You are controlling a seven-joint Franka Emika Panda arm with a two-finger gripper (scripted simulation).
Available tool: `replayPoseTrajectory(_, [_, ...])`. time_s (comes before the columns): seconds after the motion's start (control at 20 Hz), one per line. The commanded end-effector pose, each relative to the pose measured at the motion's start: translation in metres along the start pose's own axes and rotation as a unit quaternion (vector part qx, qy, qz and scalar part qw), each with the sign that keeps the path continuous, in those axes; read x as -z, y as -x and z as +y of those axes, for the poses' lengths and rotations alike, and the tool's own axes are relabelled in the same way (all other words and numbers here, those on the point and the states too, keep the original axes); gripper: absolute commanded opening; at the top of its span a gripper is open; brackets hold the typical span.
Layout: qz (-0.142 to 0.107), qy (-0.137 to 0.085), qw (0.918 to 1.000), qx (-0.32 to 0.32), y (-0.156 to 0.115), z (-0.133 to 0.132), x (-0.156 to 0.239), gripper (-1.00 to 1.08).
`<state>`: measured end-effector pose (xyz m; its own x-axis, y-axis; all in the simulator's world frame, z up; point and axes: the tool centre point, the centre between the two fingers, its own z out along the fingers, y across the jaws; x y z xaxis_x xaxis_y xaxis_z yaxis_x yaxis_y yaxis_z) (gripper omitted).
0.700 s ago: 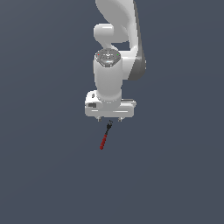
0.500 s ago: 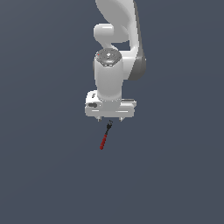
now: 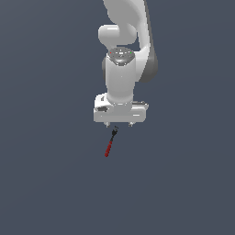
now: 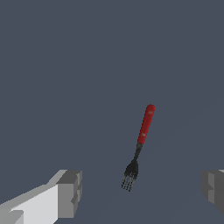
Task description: Pick up the object and move it to a goal position.
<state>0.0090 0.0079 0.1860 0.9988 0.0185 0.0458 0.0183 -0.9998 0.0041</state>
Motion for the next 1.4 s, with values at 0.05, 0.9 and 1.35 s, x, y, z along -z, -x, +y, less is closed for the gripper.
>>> replayPoseTrajectory(0.05, [-0.001,0.0,1.0,-0.006,0.001,0.002,-0.005,1.0])
replayPoseTrajectory(0.9, [-0.021,0.0,0.9897,-0.142,0.025,0.035,-0.119,1.0])
replayPoseTrajectory(1.35, [-0.023,0.001,0.9882,-0.151,0.029,0.038,-0.13,1.0])
